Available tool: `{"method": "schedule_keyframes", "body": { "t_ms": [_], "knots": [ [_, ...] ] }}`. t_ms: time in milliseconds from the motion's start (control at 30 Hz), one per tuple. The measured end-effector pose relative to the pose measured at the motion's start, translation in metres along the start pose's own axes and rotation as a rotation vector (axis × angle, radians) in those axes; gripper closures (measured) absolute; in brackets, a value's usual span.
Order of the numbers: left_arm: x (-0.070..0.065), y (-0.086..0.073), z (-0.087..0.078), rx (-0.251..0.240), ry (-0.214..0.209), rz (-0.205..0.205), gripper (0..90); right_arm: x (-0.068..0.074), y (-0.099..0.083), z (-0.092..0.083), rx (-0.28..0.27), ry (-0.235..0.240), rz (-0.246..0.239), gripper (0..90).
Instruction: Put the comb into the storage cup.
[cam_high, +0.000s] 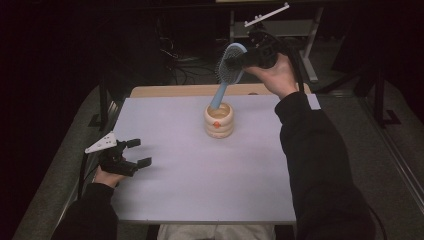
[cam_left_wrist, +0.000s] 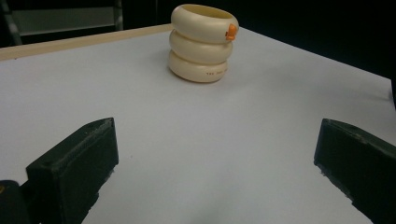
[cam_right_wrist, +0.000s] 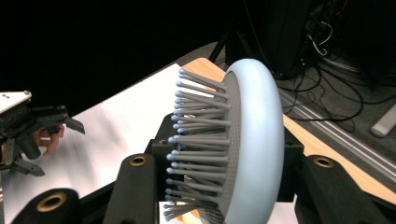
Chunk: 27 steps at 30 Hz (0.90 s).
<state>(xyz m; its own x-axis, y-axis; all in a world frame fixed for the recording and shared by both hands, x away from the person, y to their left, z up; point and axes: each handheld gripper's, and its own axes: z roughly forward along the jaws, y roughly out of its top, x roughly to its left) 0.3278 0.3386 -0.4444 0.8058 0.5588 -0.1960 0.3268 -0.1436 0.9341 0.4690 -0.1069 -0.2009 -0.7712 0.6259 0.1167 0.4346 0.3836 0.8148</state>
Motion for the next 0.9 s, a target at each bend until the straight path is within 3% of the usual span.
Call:
{"method": "schedule_keyframes", "body": {
  "t_ms": [400, 900],
  "knots": [
    [0.001, -0.002, -0.003, -0.02, 0.007, 0.012, 0.0, -0.01, -0.012, 0.035, 0.076, -0.035, 0.007, 54.7],
    [-0.002, -0.003, -0.001, -0.01, -0.003, 0.016, 0.0, -0.019, -0.038, 0.069, 0.126, -0.023, 0.032, 54.4]
  ]
}}
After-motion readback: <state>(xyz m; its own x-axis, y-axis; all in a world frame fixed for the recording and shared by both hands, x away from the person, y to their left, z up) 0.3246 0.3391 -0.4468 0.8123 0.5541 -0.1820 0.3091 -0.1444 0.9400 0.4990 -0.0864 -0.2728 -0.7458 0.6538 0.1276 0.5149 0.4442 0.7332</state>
